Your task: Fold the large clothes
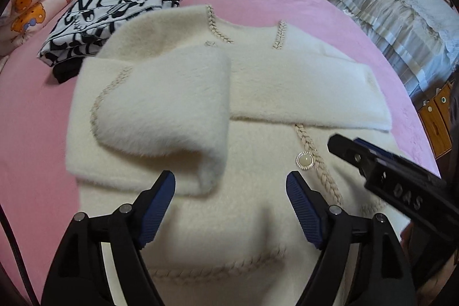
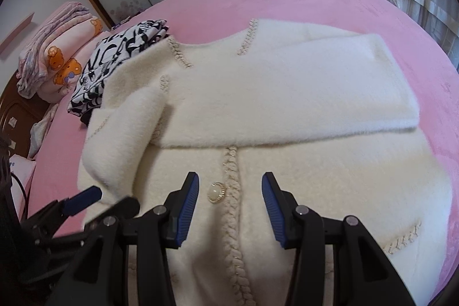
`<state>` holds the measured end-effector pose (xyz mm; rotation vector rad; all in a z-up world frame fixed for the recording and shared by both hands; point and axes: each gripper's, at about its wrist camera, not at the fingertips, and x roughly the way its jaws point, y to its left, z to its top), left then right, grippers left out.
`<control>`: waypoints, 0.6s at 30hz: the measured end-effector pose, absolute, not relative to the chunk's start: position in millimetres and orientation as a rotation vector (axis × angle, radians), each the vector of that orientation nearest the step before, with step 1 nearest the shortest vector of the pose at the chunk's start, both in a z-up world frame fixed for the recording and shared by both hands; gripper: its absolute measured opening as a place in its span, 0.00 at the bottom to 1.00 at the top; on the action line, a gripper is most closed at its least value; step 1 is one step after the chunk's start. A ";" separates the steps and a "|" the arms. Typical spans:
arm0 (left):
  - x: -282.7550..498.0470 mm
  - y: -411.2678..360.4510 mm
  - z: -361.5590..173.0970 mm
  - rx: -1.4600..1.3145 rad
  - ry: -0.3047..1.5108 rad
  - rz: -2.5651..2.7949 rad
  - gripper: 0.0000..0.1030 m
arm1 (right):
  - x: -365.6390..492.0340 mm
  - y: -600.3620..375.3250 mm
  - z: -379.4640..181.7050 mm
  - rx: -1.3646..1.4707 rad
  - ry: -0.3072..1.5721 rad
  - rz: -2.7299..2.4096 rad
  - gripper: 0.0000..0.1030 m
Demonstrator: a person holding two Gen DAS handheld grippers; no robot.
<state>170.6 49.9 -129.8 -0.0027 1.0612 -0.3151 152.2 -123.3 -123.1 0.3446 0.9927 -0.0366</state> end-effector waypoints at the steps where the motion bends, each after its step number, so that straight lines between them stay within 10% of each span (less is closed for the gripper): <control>1: 165.4 56.6 -126.3 -0.011 1.053 -0.310 0.76 | 153.0 -120.4 -120.9 0.339 0.990 -0.026 0.45; 18: 120.8 220.9 -145.8 -0.197 1.102 0.113 0.77 | 192.7 63.4 -94.9 -0.190 0.905 0.363 0.67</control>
